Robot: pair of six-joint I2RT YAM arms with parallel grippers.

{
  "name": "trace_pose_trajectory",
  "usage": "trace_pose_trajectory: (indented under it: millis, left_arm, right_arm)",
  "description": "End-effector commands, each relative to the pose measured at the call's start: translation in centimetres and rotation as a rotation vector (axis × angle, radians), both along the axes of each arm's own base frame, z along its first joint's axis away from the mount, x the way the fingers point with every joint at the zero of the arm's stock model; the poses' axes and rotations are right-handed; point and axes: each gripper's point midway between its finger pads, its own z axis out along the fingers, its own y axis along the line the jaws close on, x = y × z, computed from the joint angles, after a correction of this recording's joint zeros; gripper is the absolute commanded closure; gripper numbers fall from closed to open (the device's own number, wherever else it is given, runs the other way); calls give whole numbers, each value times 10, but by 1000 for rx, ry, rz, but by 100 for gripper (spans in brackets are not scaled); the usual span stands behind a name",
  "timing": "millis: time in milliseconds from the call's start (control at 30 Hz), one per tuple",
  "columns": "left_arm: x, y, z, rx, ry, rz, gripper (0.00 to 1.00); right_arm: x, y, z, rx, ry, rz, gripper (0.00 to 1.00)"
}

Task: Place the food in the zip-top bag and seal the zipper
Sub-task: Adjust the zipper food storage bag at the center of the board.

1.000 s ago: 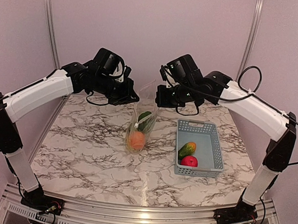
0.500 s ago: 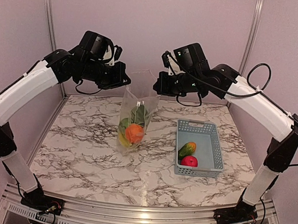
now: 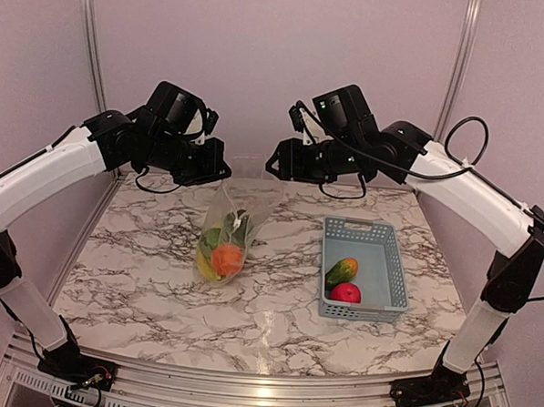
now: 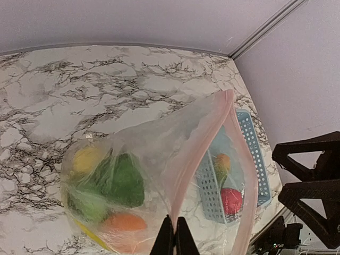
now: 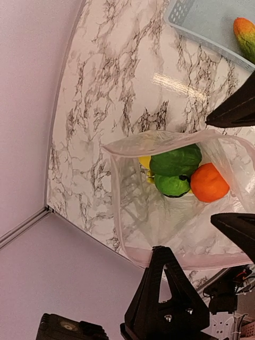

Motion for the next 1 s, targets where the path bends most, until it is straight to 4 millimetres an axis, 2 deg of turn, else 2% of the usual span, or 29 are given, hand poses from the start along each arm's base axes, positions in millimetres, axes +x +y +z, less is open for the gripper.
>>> trace_pose_trajectory:
  millis: [0,133,200,233,300,333,400,500,567,667,833,900,967]
  left_arm:
    - [0,-5,10,-50,-22,-5,100]
    - [-2,-2,10,-56,-21,0,100]
    - [-3,-2,9,-58,-16,-1,100]
    - [-4,-1,9,-59,-14,1,100]
    - [-5,-1,7,-58,-9,2,100]
    - [-5,0,7,-59,-10,2,100]
    - [-5,0,9,-60,-12,3,100]
    - [-2,0,18,-58,-35,6,100]
    - [2,3,18,-21,-54,14,100]
    - [6,11,2,78,-50,24,100]
    - [2,5,-24,122,30,-13,100]
    - [0,3,-30,117,52,-16,100]
    - [0,2,-28,110,52,-12,100]
  right_arm:
    - [1,3,-30,-44,60,-1,48]
    - [1,1,-50,-74,94,-5,49]
    - [-1,1,-61,-91,117,-4,54]
    - [-2,0,-64,-92,126,-6,60]
    - [-3,2,-64,-80,132,0,78]
    - [-4,3,-58,-63,130,5,86]
    - [-3,4,-37,-28,102,0,94]
    - [0,-1,0,19,33,-21,97]
    - [3,-5,12,21,-8,-35,97]
    - [8,-10,0,-24,-1,-40,97]
    - [2,-4,-44,-94,82,7,97]
    - [1,-5,-46,-96,87,4,97]
    - [1,-8,-34,-74,67,-5,96]
